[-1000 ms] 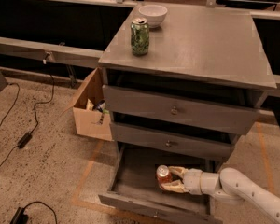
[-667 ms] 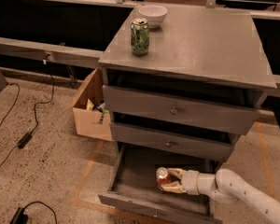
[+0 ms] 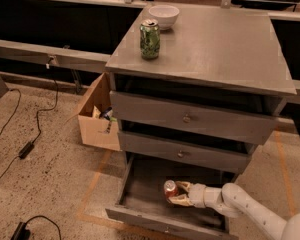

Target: Place coke can into bottom drawer

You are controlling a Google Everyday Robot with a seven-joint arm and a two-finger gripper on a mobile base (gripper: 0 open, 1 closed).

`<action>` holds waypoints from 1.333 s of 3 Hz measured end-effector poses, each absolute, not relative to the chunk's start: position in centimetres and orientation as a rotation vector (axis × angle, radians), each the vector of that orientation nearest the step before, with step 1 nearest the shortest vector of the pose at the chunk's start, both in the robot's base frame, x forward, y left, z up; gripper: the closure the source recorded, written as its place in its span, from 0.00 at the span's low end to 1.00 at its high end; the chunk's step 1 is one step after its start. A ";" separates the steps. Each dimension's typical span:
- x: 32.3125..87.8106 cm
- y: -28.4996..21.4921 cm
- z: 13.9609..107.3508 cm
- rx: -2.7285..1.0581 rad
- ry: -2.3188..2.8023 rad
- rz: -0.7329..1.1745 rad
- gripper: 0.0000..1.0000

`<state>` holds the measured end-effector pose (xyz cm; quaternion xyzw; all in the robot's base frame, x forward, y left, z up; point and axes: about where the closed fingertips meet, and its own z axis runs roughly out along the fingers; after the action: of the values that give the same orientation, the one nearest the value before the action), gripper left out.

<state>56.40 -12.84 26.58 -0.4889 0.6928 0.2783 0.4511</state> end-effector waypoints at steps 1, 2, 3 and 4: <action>57.8 -12.8 23.4 -1.177 1.719 0.698 1.00; 59.0 -12.4 21.4 -1.146 1.718 0.709 0.82; 59.4 -12.2 20.3 -1.128 1.724 0.716 0.59; 59.1 -12.2 19.6 -1.123 1.740 0.724 0.28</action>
Offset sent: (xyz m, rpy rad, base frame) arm 0.0412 0.0034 -0.0728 0.0629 0.0139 -0.0589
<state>59.11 -12.16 19.62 -0.4555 0.7058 0.2937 0.4562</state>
